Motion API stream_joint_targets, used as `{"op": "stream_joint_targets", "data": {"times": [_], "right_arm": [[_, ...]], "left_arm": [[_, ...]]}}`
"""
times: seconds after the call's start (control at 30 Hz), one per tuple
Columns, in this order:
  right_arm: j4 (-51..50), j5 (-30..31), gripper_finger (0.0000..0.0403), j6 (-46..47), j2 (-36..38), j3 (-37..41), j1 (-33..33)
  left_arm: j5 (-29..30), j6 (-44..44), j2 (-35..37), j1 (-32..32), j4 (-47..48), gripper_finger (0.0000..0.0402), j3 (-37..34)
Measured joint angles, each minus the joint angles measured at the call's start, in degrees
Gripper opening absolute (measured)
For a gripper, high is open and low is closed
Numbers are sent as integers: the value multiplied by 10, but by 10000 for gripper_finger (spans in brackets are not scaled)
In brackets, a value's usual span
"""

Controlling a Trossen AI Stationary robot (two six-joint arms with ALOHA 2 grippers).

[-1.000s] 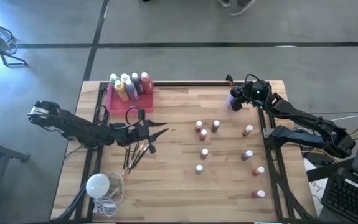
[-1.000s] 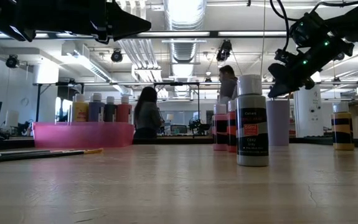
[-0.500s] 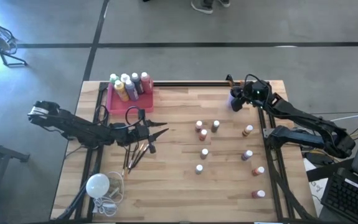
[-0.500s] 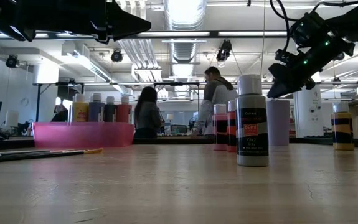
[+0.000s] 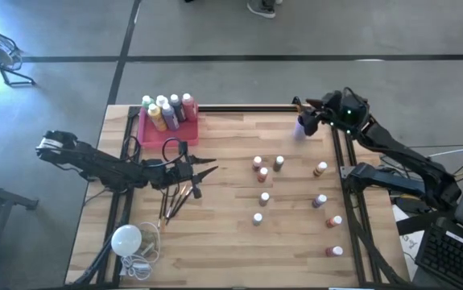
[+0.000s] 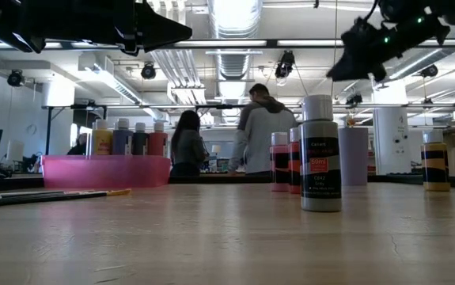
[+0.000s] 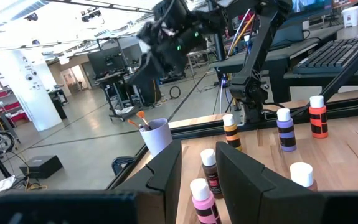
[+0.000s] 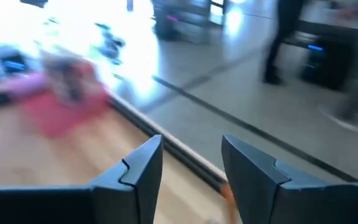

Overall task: Pick & Place Paint Supplies
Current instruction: Put the gold paint brush into the purple cup

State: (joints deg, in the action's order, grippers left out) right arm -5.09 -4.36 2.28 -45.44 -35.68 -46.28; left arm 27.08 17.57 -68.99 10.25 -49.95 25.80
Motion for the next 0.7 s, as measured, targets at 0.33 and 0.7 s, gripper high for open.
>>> {"op": "stream_joint_targets", "data": {"times": [0.33, 0.7], "right_arm": [[37, -176, 121, 18, -23, -40, 47], [140, -186, 63, -47, -73, -40, 183]], "left_arm": [[0, 0, 0, 0, 0, 106, 0], [0, 0, 0, 0, 0, 106, 0]]}}
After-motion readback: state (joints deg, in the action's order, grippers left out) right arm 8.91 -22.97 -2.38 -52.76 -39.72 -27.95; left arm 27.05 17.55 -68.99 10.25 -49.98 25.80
